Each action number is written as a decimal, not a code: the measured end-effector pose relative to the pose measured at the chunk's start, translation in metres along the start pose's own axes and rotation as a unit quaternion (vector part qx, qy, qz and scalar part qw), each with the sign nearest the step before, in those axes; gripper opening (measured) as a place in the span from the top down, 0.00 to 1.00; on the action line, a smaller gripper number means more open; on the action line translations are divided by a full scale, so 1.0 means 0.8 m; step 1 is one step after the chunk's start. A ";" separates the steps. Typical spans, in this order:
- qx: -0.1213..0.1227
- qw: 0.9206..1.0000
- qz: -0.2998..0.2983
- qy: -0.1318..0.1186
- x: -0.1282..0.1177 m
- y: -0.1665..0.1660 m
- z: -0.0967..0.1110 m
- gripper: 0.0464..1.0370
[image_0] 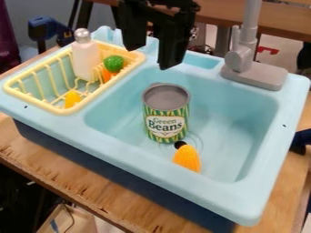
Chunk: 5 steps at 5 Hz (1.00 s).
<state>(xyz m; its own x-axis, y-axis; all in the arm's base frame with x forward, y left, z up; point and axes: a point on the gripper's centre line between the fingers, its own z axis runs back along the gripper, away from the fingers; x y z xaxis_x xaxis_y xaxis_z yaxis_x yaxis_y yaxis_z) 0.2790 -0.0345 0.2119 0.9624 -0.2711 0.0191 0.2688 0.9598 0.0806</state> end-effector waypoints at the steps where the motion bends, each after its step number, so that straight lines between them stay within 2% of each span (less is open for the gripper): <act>1: -0.002 1.000 -0.002 0.012 0.001 -0.001 -0.009 0.04; 2: -0.017 0.999 -0.027 -0.015 0.022 -0.004 -0.022 0.04; 3: -0.032 0.998 -0.027 -0.050 0.047 0.008 -0.040 0.04; 4: -0.035 0.994 -0.031 -0.099 0.072 0.008 -0.046 0.04; 5: -0.043 0.993 -0.014 -0.113 0.085 0.015 -0.059 0.04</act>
<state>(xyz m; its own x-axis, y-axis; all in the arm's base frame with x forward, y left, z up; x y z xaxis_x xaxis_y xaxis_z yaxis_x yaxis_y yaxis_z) 0.3494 -0.0384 0.1673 0.9232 -0.2984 0.2422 0.3077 0.9515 -0.0007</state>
